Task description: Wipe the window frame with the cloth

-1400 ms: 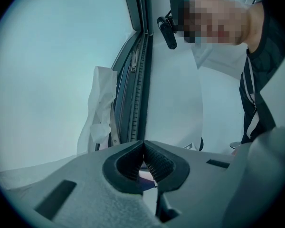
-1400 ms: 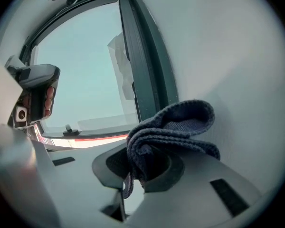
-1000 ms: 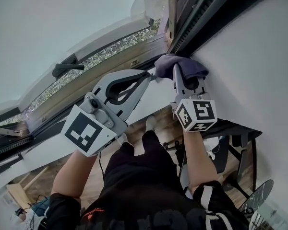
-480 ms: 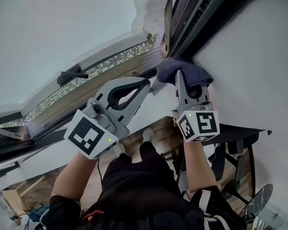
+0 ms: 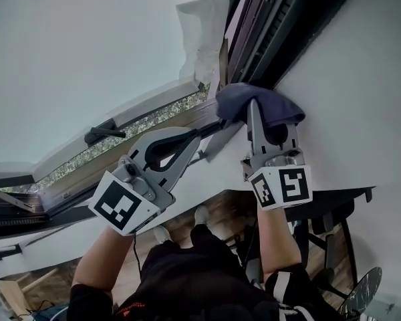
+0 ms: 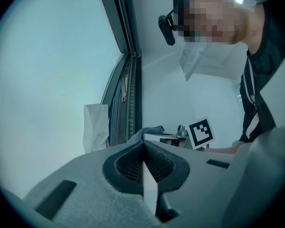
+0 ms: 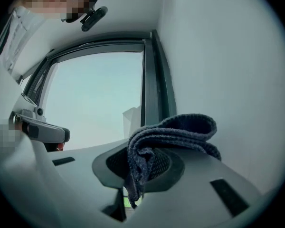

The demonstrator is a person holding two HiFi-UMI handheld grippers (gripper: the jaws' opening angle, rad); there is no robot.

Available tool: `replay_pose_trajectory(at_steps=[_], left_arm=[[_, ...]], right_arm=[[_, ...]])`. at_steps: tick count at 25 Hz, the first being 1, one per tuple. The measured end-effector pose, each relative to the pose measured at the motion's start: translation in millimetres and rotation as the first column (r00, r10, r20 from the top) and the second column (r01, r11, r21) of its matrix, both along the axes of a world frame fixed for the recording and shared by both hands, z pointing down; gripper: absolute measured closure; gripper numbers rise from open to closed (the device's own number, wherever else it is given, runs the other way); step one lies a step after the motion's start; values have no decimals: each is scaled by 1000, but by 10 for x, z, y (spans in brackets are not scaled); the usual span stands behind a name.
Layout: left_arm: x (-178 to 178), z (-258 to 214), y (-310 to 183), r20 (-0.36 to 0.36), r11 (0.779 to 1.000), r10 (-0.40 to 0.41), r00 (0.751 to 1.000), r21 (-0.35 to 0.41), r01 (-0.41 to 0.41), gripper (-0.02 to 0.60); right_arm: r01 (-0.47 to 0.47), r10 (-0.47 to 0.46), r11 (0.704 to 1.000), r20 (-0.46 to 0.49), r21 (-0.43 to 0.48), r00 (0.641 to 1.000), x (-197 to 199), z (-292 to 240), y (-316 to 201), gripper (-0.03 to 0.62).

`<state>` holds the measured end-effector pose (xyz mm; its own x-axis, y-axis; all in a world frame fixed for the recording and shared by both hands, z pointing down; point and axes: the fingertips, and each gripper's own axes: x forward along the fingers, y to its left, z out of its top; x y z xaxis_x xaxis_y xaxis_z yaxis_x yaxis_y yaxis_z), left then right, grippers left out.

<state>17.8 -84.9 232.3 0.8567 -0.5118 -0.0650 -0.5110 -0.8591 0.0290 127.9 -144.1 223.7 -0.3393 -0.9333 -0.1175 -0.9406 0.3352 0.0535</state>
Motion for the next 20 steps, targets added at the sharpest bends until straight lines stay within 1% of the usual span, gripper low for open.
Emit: replay_pose_trajectory(at_steps=[4, 8, 14, 20], left_arm=[[-16, -137, -39, -15, 1000, -2, 1000, 29, 3, 563], [-15, -201, -65, -23, 999, -2, 1000, 38, 3, 563], [-11, -283, -108, -41, 999, -1, 999, 53, 3, 563], [-32, -339, -157, -43, 998, -3, 999, 63, 6, 563]], right_arm=[[7, -6, 997, -17, 75, 1000, -31, -382, -27, 557], [8, -4, 991, -29, 135, 1000, -35, -697, -49, 557], [7, 3, 973, -47, 229, 999, -43, -1158, -86, 556], [9, 5, 961, -48, 276, 999, -58, -1406, -88, 556]])
